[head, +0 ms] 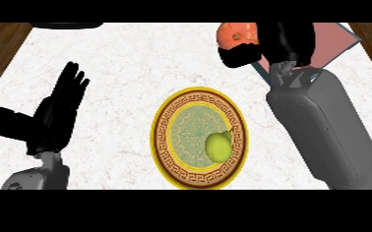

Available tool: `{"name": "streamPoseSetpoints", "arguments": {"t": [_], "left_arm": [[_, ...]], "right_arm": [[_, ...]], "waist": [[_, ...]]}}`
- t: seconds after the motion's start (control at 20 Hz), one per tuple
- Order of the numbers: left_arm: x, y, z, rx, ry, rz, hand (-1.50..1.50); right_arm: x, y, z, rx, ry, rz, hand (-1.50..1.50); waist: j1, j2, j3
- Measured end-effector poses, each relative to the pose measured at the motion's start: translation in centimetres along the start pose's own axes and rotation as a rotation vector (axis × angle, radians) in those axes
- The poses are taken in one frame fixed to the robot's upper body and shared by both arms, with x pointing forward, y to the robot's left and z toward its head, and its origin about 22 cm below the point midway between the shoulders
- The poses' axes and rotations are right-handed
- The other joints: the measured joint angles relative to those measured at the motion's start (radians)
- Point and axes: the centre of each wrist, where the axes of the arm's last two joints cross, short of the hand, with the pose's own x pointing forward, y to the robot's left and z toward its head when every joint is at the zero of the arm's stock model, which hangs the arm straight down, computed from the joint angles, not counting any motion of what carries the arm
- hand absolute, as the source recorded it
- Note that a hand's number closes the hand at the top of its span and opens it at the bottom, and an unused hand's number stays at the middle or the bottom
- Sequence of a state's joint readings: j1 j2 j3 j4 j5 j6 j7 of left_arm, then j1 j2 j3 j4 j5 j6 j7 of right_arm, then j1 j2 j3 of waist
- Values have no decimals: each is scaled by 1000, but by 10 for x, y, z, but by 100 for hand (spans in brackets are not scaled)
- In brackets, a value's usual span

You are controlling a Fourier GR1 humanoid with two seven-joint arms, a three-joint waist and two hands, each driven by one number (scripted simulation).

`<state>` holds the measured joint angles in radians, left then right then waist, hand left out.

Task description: Pick the squash from the plate and place it in the cardboard box

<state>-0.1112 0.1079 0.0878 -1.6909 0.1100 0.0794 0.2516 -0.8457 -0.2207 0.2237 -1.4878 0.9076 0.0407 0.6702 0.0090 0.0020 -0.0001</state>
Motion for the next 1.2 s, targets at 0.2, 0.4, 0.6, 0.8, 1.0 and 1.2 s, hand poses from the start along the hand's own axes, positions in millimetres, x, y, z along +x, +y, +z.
{"name": "streamPoseSetpoints", "arguments": {"t": [0.2, 0.4, 0.6, 0.8, 1.0, 1.2], "left_arm": [[-4, -1, -2, -3, 0, 0, 0], [-1, -1, 0, -5, -2, -1, 0], [-5, -4, -5, -6, 0, -4, 0], [-1, -8, -5, -18, -10, -3, 0], [-4, -9, -5, -23, -10, -6, 0], [-6, -5, -3, -24, -11, -6, 0]], "right_arm": [[-32, 8, -25, -21, 21, 64, 150], [-60, 17, -47, -15, 32, 124, 150], [-88, 33, -56, 47, 38, 216, 150], [-119, 47, -62, 226, 112, 373, -150], [-146, 52, -70, 355, 176, 382, -150], [-159, 55, -74, 304, 151, 285, -150]], "waist": [[2, 1, 0], [6, 2, 0], [7, 4, 0], [19, 8, 0], [23, 10, 0], [27, 11, 1]]}}
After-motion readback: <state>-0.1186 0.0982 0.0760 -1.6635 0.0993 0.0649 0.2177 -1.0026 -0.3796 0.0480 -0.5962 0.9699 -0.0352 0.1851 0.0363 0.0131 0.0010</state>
